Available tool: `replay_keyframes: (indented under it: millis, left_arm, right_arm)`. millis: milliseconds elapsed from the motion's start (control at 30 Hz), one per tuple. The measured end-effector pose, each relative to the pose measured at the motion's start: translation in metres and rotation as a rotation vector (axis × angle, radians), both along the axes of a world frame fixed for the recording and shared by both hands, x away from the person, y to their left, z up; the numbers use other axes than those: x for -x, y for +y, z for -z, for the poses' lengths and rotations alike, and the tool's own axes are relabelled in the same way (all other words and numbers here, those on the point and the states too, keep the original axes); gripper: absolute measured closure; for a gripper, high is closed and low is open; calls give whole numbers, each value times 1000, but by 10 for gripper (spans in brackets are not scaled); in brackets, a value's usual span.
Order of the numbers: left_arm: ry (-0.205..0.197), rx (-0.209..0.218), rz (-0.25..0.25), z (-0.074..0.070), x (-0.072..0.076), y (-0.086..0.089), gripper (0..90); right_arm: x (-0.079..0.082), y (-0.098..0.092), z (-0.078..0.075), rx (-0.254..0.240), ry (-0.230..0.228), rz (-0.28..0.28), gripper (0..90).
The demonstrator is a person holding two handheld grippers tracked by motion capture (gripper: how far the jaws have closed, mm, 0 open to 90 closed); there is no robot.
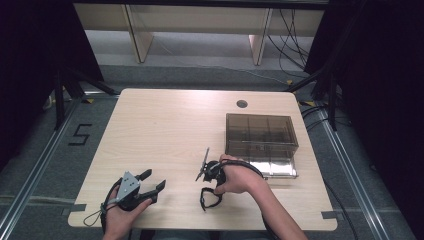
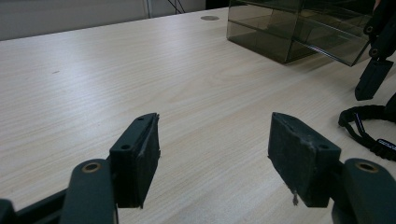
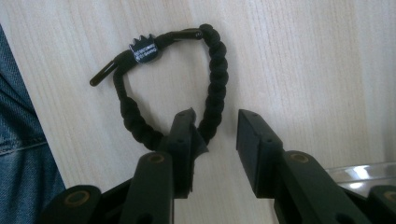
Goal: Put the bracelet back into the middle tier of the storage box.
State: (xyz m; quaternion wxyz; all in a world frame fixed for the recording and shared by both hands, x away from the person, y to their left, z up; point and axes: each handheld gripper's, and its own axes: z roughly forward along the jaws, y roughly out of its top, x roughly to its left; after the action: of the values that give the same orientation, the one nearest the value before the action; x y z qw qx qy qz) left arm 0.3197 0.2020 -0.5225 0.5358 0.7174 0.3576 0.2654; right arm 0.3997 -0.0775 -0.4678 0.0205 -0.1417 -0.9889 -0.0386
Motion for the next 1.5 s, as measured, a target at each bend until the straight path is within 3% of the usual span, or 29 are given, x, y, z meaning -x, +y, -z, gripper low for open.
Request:
replay_keyframes:
  millis: [33,133,167,233,600,667,700,967,1033,1100,1167,1200,1400,1500]
  left_arm:
    - [-1,-1,1,0,0,0,335]
    - [0,0,1,0,0,0,335]
    - [-1,-1,1,0,0,0,335]
    - [-1,-1,2,0,0,0,335]
    - [-2,-3,3,0,0,0,335]
    - [-1,-3,3,0,0,0,335]
    - [0,-3,1,0,0,0,335]
    - [11,-14,-9,-1,2,0,335]
    - [16,-7,-11,-1,2,0,335]
    - [13,-12,-10,-1,2,0,335]
    - [15,-7,-11,-1,2,0,335]
    - [16,-7,-11,-1,2,0,335]
    - [10,-13,-8,-1,2,0,335]
    - [11,-13,-7,-1,2,0,335]
  right_arm:
    - [-2,1,1,-4,1,-20,691]
    - [-2,3,3,3,5,-15,705]
    - [-1,3,3,7,11,12,711]
    - [-4,3,5,6,21,-10,722]
    - [-5,2,9,28,32,5,814]
    - [-4,1,11,11,46,37,820]
    - [-4,1,9,37,38,31,824]
    - [-3,-1,4,23,47,89,848]
    - [-4,-1,4,9,49,59,850]
    - [-3,-3,5,-20,72,85,851]
    - [-4,-3,4,-24,68,60,852]
    - [-3,-3,0,15,61,79,852]
    - [-2,-4,-6,-1,64,56,854]
    - [0,-6,-9,1,68,70,855]
